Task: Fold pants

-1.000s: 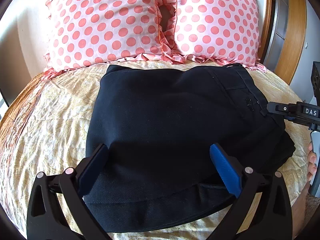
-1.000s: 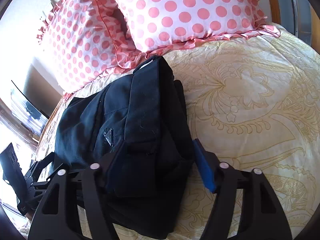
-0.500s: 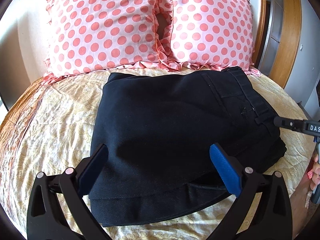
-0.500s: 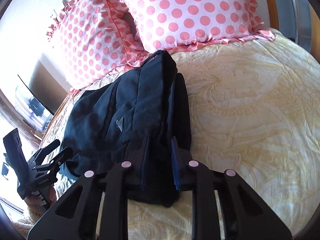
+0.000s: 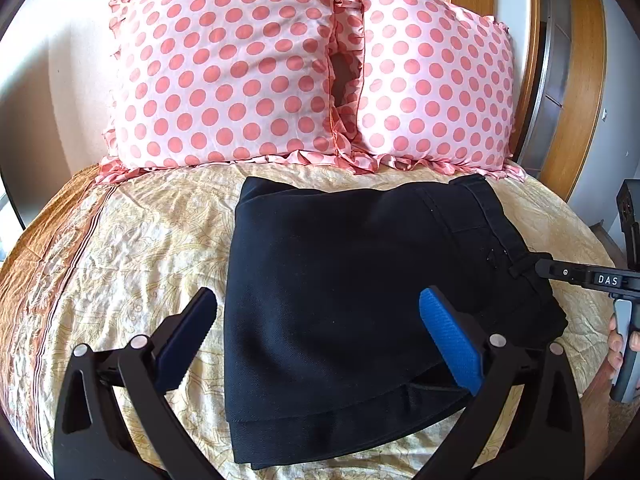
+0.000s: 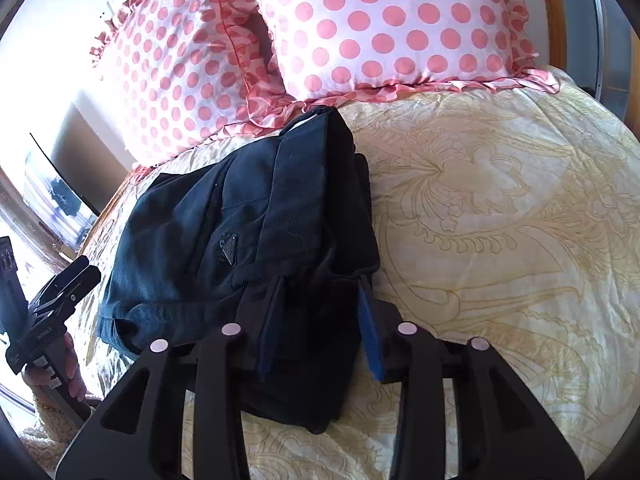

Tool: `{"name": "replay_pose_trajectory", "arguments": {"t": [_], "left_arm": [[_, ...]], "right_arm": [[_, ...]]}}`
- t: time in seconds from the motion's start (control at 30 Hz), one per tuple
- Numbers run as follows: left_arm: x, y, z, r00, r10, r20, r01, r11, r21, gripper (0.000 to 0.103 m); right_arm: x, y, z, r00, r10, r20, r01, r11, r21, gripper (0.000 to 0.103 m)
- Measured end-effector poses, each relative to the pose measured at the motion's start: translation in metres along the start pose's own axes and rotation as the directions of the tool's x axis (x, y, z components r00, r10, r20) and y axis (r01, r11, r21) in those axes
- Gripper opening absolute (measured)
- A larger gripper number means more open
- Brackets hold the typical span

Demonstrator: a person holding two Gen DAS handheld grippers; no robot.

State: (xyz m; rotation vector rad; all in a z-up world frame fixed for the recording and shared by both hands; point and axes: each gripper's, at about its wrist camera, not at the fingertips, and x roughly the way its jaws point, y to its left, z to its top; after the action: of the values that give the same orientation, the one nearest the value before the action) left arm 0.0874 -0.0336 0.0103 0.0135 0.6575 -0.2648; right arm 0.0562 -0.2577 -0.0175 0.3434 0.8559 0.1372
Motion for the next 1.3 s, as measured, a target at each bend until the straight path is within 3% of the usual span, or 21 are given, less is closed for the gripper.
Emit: {"name": "replay_pose_trajectory", "arguments": {"t": [0.1,0.17,0.3,0.4,0.43,0.5,0.63,0.8,1.0,1.07,1.1,1.17,1.27,1.3], "left_arm": [[-0.001,-0.004,-0.002,1.0,-0.004,0.0,0.004,1.0,0.019,0.101],[-0.001,-0.007,-0.003,1.0,-0.01,0.008,0.01,1.0,0.029,0.101],[-0.002,-0.009,-0.001,0.999,-0.029,0.036,0.028,0.999,0.031,0.101],[-0.002,-0.006,0.001,0.999,-0.032,0.039,0.031,0.999,0.018,0.101],[-0.002,-0.005,0.001,0.999,-0.029,0.039,0.028,1.0,0.014,0.101],[-0.002,-0.002,0.002,0.999,-0.02,0.037,0.02,1.0,0.002,0.101],[-0.002,0.006,0.002,0.999,-0.013,0.031,0.014,0.999,-0.031,0.101],[-0.004,0.013,0.002,0.999,0.0,0.035,0.002,0.999,-0.041,0.101],[-0.008,0.025,0.005,0.999,0.018,0.049,-0.015,0.998,-0.055,0.101],[-0.008,0.031,0.007,0.999,0.024,0.048,-0.021,0.998,-0.061,0.101],[-0.008,0.035,0.008,0.998,0.032,0.049,-0.028,0.997,-0.065,0.101],[-0.009,0.042,0.01,0.997,0.052,0.052,-0.048,0.996,-0.073,0.101],[-0.009,0.052,0.01,0.997,0.068,0.045,-0.064,0.994,-0.088,0.101],[-0.008,0.055,0.01,0.997,0.068,0.038,-0.064,0.994,-0.093,0.101]], "right_arm": [[-0.001,0.002,-0.003,1.0,0.008,0.007,-0.008,0.999,-0.034,0.051],[-0.001,0.004,-0.005,1.0,0.001,0.012,-0.001,0.999,-0.047,0.061],[0.004,0.012,-0.006,0.998,-0.04,0.038,0.043,0.996,-0.085,0.063],[0.004,0.02,-0.009,0.997,-0.051,0.061,0.058,0.99,-0.128,0.048],[0.002,0.022,-0.009,0.997,-0.049,0.067,0.058,0.989,-0.135,0.033],[-0.008,0.021,-0.008,0.996,-0.024,0.084,0.034,0.992,-0.118,0.023],[-0.012,0.021,-0.007,0.998,0.003,0.069,0.004,0.994,-0.106,0.019],[-0.022,0.012,-0.01,0.995,0.099,0.015,-0.099,0.995,-0.018,0.016],[-0.018,0.0,-0.026,0.993,0.113,0.013,-0.114,0.992,0.061,0.016],[-0.018,-0.003,-0.025,0.993,0.115,0.028,-0.116,0.991,0.06,0.021],[-0.019,0.0,-0.024,0.997,0.074,0.024,-0.075,0.997,0.03,0.025],[-0.022,0.004,-0.021,1.0,0.025,0.018,-0.025,1.0,0.0,0.047],[-0.03,-0.001,-0.012,0.999,0.027,0.043,-0.028,1.0,0.012,0.072],[-0.03,-0.007,-0.004,0.998,0.044,0.048,-0.046,0.998,0.031,0.075]]}}
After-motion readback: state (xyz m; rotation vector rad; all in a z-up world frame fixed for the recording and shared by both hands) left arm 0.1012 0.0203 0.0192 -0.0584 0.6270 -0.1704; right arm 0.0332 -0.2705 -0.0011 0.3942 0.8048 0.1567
